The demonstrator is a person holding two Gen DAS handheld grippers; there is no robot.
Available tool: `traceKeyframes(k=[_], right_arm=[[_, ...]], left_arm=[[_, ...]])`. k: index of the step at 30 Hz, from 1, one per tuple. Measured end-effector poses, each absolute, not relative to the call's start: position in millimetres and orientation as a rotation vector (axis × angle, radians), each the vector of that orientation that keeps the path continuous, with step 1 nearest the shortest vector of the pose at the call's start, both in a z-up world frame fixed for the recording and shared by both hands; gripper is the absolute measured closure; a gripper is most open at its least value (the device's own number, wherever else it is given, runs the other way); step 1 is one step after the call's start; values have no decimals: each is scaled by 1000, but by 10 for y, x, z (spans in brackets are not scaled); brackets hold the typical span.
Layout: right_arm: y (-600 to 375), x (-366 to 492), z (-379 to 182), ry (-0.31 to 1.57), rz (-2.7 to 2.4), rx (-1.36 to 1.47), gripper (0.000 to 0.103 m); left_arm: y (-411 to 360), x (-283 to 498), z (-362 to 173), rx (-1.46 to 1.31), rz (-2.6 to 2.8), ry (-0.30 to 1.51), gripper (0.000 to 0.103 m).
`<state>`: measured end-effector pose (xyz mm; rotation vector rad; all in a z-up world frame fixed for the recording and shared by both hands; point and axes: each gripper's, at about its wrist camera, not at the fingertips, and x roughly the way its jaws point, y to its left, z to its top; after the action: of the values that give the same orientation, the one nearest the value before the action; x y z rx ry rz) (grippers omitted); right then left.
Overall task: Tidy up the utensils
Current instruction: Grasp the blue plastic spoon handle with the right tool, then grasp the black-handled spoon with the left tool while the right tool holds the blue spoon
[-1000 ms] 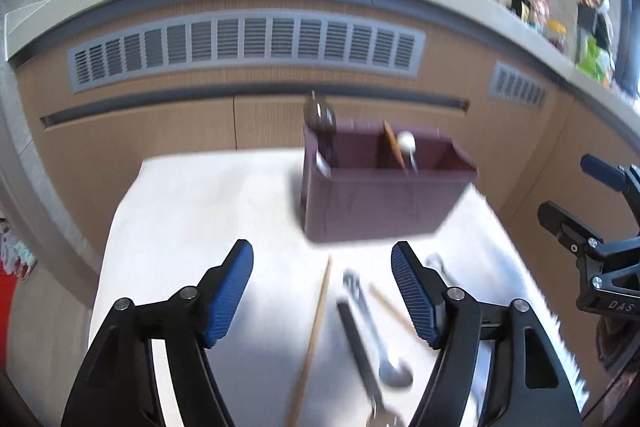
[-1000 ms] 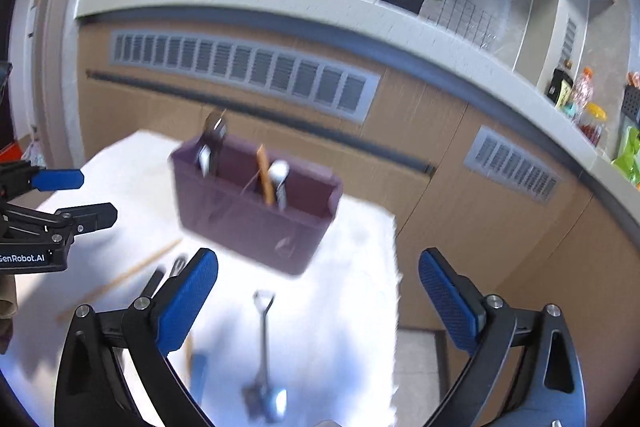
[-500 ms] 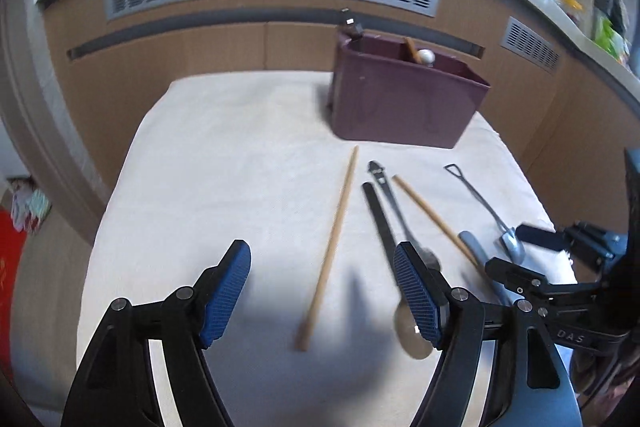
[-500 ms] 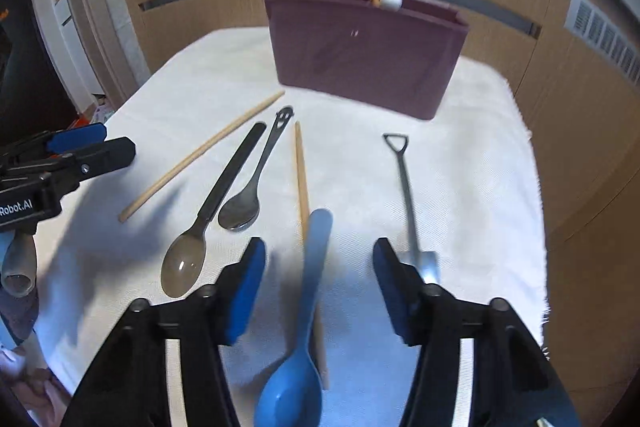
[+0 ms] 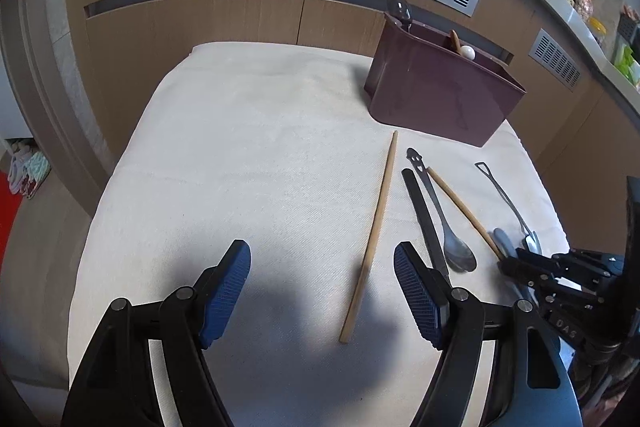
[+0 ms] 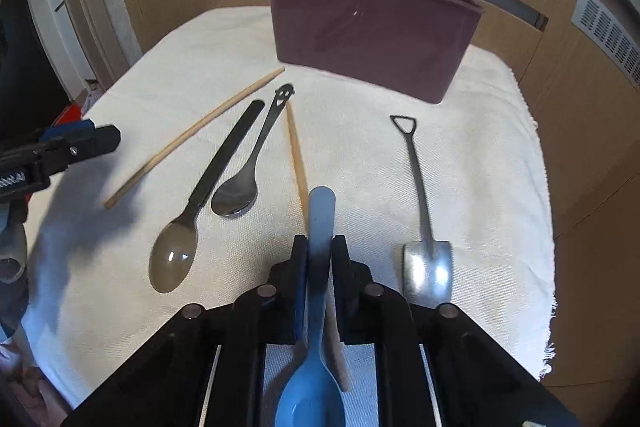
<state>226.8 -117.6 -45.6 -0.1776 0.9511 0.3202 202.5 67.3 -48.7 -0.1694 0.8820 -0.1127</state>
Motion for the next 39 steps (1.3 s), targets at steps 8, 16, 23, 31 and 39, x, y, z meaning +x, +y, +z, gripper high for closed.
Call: traceKeyframes(k=[8,16,23,31,39], right_arm=[[-1522,2116,-158,870,288,-84,92],[-1710,2060,-197,865,285,-20,92],[-1755,2034,-253,858,306,7,92],[-1759,2042,-327,865,332,21,92],[-1822,2041,-397,874,337,44,91]], left_arm=[[504,2012,-469,-152,-155,898,28],[261,2075,-464,-89,-242,911,44],[4,2256,-560,-37,-338,1045,61],[-314,2739,-635,62,-324,1171,61],[-509,2947,-694,248,-327,1220,63]])
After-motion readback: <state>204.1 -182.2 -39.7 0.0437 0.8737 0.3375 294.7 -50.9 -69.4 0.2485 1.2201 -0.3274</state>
